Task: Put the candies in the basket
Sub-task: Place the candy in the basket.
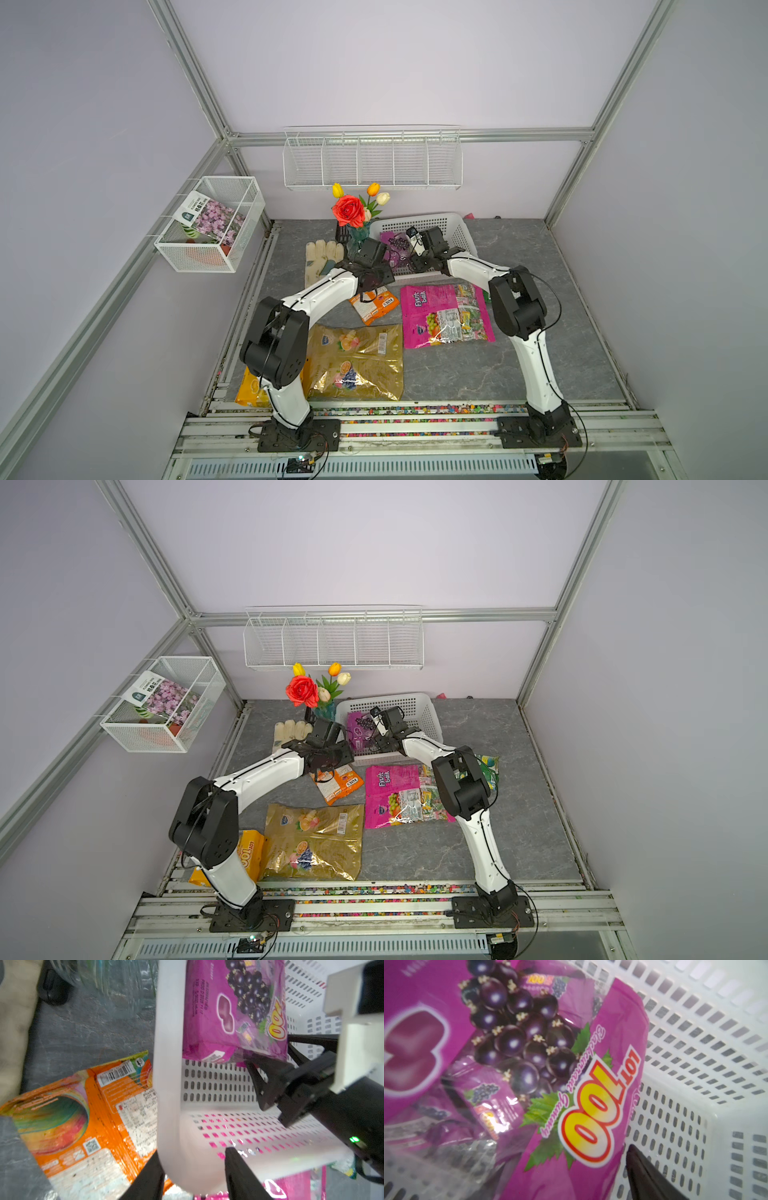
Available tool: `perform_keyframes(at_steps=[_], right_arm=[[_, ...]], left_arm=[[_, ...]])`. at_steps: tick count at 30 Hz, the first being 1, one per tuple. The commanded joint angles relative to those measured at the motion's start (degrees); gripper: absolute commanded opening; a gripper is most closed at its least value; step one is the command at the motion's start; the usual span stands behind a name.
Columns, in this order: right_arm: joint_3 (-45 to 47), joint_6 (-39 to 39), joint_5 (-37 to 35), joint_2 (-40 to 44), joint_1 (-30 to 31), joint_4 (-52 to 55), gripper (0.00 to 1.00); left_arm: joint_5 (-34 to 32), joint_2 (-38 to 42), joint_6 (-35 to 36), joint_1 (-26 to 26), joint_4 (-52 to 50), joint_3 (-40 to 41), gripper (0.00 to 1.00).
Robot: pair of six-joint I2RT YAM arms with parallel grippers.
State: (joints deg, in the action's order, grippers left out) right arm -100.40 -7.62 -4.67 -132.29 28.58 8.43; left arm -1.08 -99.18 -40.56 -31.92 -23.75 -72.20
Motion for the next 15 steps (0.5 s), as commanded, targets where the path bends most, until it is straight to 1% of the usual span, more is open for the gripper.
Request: perform_keyframes(at_steps=[1,4,10,14,15], right_arm=[[2.88,3.9,2.02,5.13,0.12,-5.11,0.76],[5.73,4.57,2.9,8.04,-0.01,-6.38,0.76],[11.62,5.07,1.68,14.79,-0.3,-8.08,0.77],[11.51,4.63,3.02,19.21,-0.18,-1.09,0.77],[12.18,4.58,3.31,20.27,-0.19,-0.72,0.77]], left_arm=[[0.82,3.93,1.36,-0.33,-2.21,2.33,0.52],[1.15,6.18,1.41,-0.33,-2.91,3.91,0.53],[1.35,11.97,1.35,-0.33,-4.47,7.57,0.56],[-0.36,16.19,0.75,-0.34,-7.65,9.46,0.57],[-1.03,17.26,0.45,-0.33,-8.48,9.93,0.58]])
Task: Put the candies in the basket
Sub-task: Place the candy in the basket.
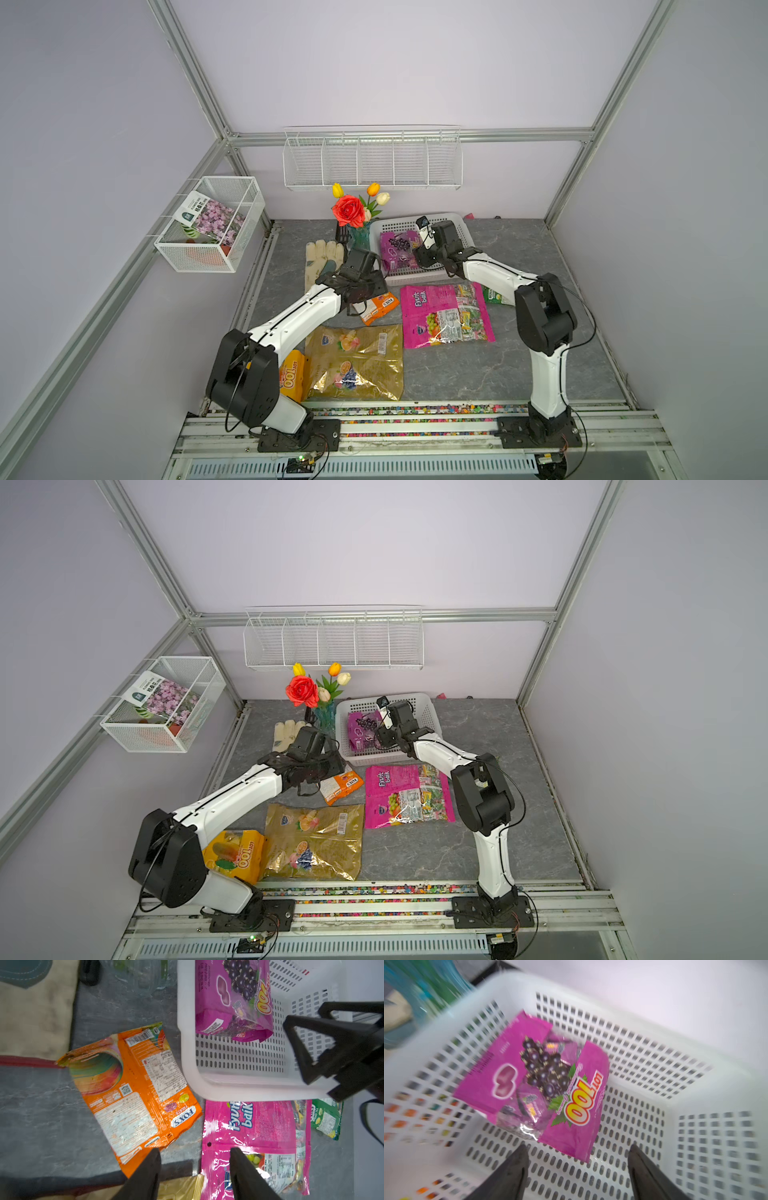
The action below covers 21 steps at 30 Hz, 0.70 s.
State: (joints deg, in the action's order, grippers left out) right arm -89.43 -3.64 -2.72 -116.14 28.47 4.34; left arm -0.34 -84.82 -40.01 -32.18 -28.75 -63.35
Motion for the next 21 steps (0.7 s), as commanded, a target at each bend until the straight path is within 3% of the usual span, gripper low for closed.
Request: perform_keyframes(at_steps=[1,10,18,21], right_arm=[[2.83,0.79,1.84,5.66,-0.03,3.2,0.77],[17.7,-2.0,14.68,18.45,1.97,-0.74,0.75],[23.55,-14.43,24.45,20.58,14.03,0.63,0.75],[25.12,-17.93,27.84,19.87,18.36,-1.62,0.75]], left_arm=[[-2.64,4.17,-0.54,-0.07,-4.67,1.74,0.58],[-13.62,11.58,-8.47,2.75,-17.17,3.87,0.56],[-13.8,13.1,-21.99,13.9,-29.52,5.85,0.6],[-10.55,12.03,-28.09,19.95,-34.43,6.78,0.59]])
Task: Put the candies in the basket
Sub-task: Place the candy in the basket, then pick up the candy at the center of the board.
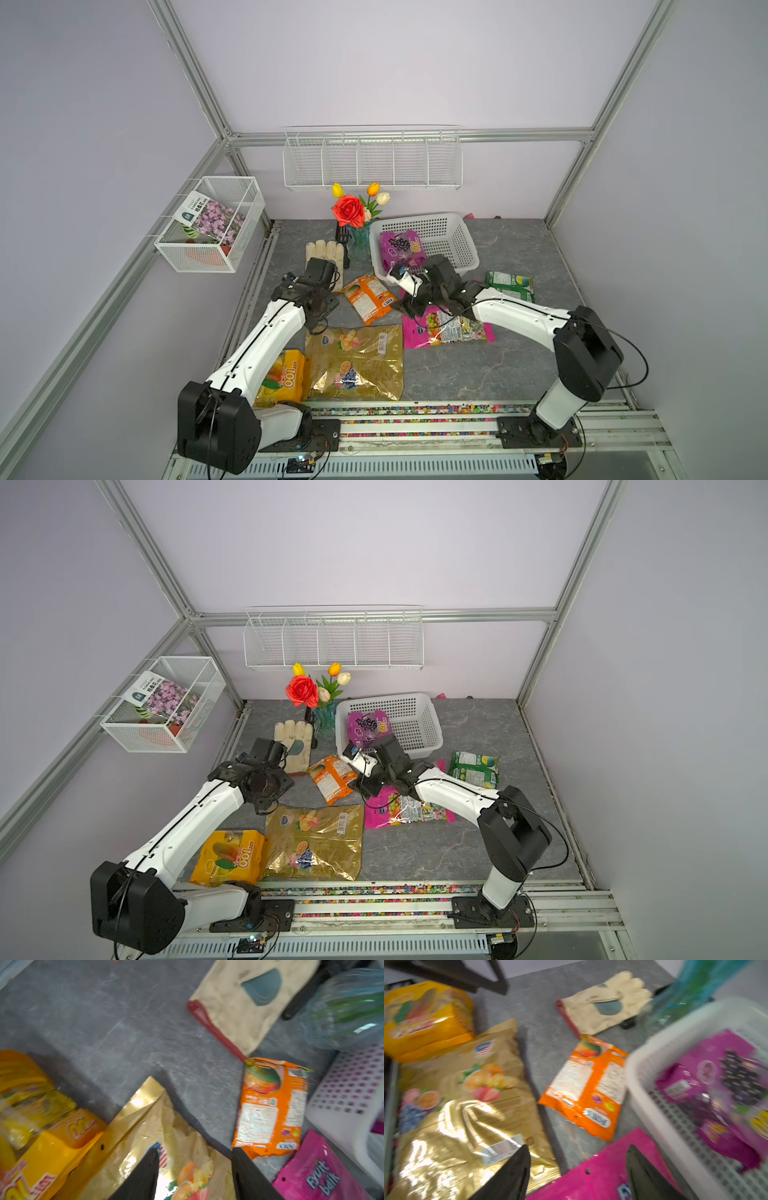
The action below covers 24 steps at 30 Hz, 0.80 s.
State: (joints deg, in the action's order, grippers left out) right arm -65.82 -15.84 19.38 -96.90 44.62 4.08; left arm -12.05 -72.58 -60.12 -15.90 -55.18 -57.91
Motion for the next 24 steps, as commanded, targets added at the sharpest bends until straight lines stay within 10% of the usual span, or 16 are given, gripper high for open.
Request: perform_keyframes(at_steps=[1,24], right_arm=[[2.04,-6.77,6.16,0.26,3.77,-2.63,0.75],[-30.45,-5.96,4.74,-33.01,23.14,-13.15,0.72]], left_arm=[[2.72,-0.6,-8.44,6.06,-8.4,1.73,0.58],[-0.94,3.27,-9.84,37.87,-3.71,8.12,0.6]])
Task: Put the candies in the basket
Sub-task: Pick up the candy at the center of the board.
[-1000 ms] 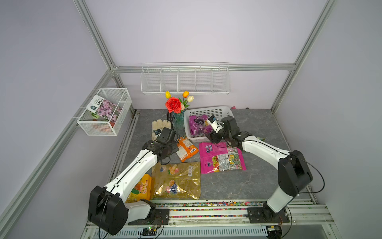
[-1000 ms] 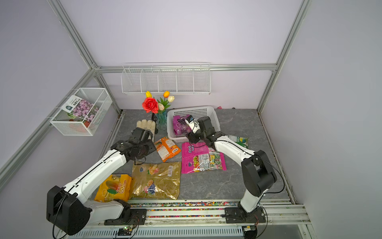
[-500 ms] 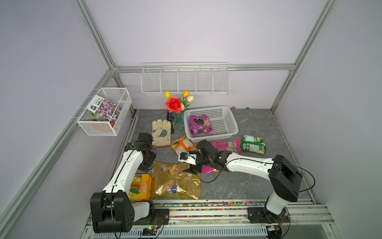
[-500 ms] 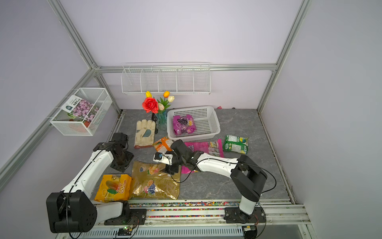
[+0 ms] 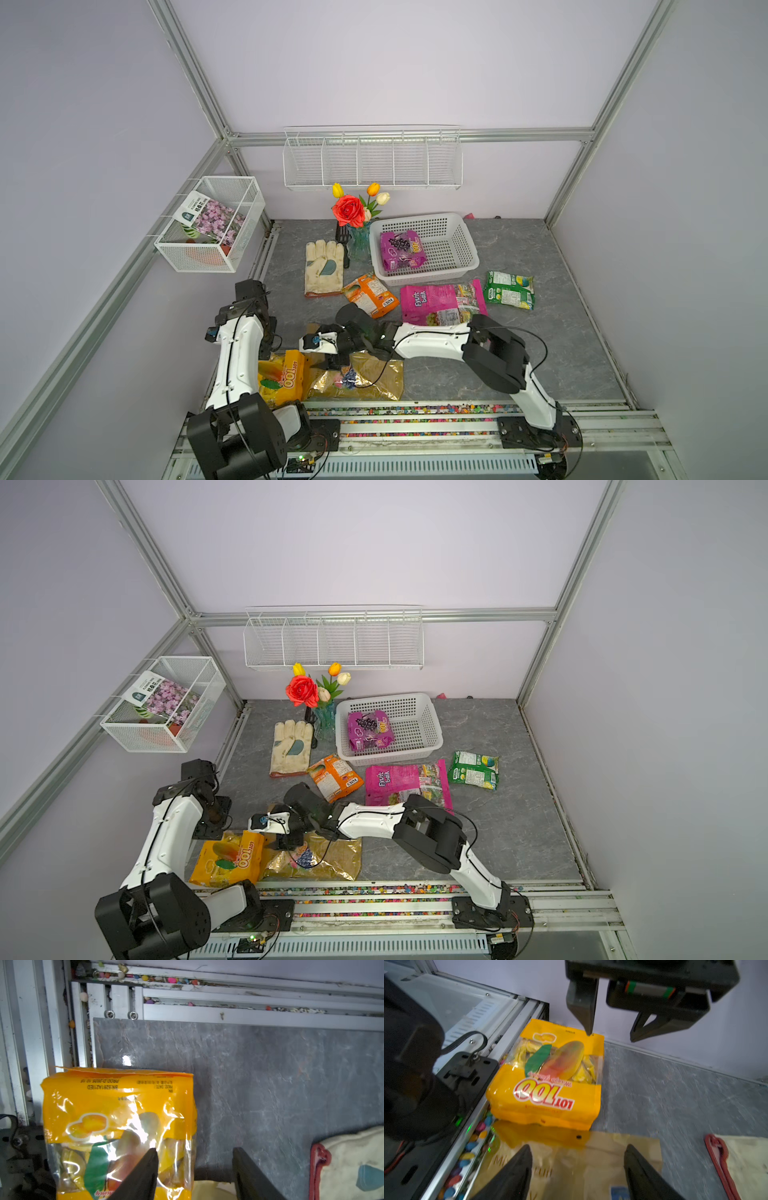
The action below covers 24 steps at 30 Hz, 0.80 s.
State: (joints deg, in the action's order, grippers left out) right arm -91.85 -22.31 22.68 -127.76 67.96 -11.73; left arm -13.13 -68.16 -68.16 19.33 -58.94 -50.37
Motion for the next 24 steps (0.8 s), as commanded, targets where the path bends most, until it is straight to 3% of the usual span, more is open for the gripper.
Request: perform_keyframes(at_steps=[1,5,10,24], right_arm=[[-6.45,0.29,2.09,-3.5,-0.2,4.34,0.72],[-13.07,-4.03,8.41,-7.91,-0.2,13.87,0.71],[-19.37,-1.99,14.33,-12.9,-0.37,19.98,0.71],[-21.7,8.59,15.91,-15.89,-3.7,15.81,0.72]], left_arm=[[0.74,-1.51,-1.8,3.64,0.26,0.66,0.6],[1.4,-1.91,-2.58,5.94,1.0,0.79,0.6],[2.58,-2.16,-3.03,7.38,2.04,1.96,0.6],[-0.35,-1.86,-1.89,9.29,2.08,1.75,0.6]])
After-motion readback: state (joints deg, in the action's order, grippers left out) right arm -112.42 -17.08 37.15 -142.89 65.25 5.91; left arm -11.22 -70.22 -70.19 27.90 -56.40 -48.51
